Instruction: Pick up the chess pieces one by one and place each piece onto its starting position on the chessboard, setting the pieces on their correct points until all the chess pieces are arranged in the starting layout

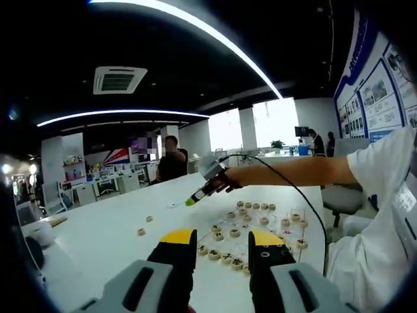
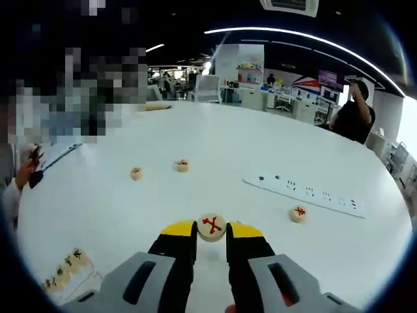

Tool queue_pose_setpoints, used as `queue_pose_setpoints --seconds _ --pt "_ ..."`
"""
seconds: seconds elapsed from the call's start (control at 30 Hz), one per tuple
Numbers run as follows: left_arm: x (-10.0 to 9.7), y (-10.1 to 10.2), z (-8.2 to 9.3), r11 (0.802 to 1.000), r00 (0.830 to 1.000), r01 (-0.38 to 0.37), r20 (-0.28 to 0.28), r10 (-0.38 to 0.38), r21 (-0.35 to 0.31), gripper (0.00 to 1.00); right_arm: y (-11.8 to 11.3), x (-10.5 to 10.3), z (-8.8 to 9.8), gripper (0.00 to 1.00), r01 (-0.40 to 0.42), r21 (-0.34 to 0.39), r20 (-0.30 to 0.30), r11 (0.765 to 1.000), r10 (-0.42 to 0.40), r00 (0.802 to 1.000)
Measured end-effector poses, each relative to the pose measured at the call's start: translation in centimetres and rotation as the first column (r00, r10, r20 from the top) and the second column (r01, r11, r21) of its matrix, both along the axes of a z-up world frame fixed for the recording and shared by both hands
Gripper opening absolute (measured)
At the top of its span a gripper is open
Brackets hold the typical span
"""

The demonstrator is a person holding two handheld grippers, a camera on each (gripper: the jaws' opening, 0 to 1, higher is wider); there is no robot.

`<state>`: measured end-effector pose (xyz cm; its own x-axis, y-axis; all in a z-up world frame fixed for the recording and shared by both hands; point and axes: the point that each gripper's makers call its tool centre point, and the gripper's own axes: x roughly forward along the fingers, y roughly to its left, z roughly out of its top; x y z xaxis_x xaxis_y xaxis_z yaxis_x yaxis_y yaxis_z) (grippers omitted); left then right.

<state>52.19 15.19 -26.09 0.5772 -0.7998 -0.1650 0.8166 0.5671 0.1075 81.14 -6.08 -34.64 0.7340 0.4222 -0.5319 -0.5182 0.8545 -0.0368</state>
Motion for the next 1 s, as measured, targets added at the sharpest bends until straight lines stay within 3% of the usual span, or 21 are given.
queue_pose_setpoints --seconds 0.1,0.13,0.23,0.37,0.5,0.57,0.87,1.0 --pt "0.0 0.1 0.1 1.000 1.000 -0.004 0.000 0.004 -0.002 0.33 -1.2 -2.7 1.1 0.19 -0.020 0.003 0.017 1.000 0.020 1.000" --pt "0.0 0.2 0.2 1.000 1.000 -0.005 0.001 0.005 -0.003 0.33 -1.5 -5.1 2.0 0.19 -0.032 0.040 0.033 0.999 0.030 0.999" --pt "0.0 0.1 0.4 1.000 1.000 -0.006 0.003 0.006 -0.006 0.33 -3.3 -7.1 3.5 0.19 -0.040 0.072 0.056 0.997 0.036 0.998" --pt "0.0 -0.2 0.3 1.000 1.000 -0.002 0.001 0.002 0.004 0.33 -5.4 -12.0 4.1 0.19 -0.051 0.045 0.084 0.998 0.047 0.995" --pt "0.0 -0.2 0.5 1.000 1.000 -0.002 0.010 0.002 0.001 0.34 -7.8 -15.8 5.1 0.19 -0.063 0.071 0.099 0.996 0.056 0.994" --pt "0.1 -0.2 0.5 1.000 1.000 -0.007 0.009 0.007 -0.002 0.34 -8.8 -17.9 4.5 0.19 -0.078 0.030 0.088 0.997 0.075 0.993" --pt "0.3 -0.2 0.3 1.000 1.000 -0.015 0.000 0.015 0.002 0.34 -11.9 -24.8 1.5 0.19 -0.057 0.047 0.026 0.997 0.056 0.998" --pt "0.0 -0.3 0.3 1.000 1.000 -0.006 0.002 0.006 0.002 0.34 -13.5 -26.6 -0.7 0.19 -0.043 -0.005 -0.013 0.999 0.043 0.999"
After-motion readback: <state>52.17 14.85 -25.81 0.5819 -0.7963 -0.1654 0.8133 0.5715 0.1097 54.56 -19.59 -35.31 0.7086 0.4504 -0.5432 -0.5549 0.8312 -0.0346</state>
